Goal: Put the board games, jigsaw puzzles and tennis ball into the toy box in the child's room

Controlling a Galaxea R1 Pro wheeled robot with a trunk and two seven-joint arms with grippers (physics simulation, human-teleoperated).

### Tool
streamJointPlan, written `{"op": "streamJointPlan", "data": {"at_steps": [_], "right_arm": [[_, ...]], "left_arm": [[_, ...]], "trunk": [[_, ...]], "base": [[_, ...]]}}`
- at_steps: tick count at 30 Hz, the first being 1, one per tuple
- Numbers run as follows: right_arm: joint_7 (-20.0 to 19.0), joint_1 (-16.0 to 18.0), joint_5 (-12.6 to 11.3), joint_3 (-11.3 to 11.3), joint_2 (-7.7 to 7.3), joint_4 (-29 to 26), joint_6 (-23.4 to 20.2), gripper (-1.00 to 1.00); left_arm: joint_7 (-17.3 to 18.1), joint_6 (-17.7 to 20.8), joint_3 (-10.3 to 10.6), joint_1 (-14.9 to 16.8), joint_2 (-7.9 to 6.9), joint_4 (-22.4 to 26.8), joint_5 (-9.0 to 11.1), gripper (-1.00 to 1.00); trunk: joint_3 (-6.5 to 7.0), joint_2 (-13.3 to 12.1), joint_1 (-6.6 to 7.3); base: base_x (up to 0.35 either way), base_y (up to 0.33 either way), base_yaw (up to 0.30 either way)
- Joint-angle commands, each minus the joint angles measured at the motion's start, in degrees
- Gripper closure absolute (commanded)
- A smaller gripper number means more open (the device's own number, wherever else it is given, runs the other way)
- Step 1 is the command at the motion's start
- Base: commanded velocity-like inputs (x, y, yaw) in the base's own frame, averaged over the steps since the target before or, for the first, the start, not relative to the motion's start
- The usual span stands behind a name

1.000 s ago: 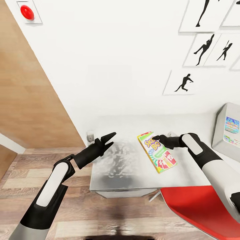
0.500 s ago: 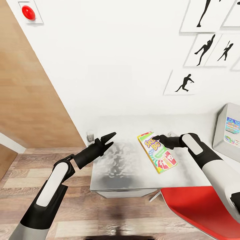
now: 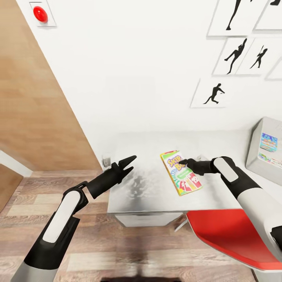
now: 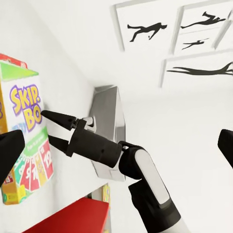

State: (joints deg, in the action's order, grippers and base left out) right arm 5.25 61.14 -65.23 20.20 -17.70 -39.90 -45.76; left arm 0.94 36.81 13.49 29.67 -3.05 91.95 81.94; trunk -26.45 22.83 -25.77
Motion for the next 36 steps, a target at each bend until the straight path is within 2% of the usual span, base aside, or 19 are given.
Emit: {"op": "streamJointPlan", "data": {"at_steps": [1,10,27,36], "right_arm": [[0.6,0.0,-0.6,0.3,-0.07,-0.1,0.0,-1.00],[0.5,0.0,-0.6,0.3,-0.06,-0.1,0.0,-1.00],[0.5,0.0,-0.6,0.3,-0.04,-0.1,0.0,-1.00],[0.5,0.0,-0.6,0.3,-0.11,-0.2,0.0,-1.00]], "left_arm": [[0.1,0.1,0.0,0.0,-0.03,0.0,0.0,-1.00],[0.1,0.1,0.0,0.0,-0.03,0.0,0.0,-1.00],[0.1,0.1,0.0,0.0,-0.03,0.0,0.0,-1.00],[0.1,0.1,0.0,0.0,-0.03,0.0,0.0,-1.00]], "trunk": [[-0.09,0.1,-0.02],[-0.01,0.1,-0.02],[0.24,0.1,-0.02],[0.25,0.1,-0.02]], "base": [[-0.101,0.000,0.006],[-0.041,0.000,0.109],[-0.005,0.000,0.237],[0.000,0.000,0.078]]}}
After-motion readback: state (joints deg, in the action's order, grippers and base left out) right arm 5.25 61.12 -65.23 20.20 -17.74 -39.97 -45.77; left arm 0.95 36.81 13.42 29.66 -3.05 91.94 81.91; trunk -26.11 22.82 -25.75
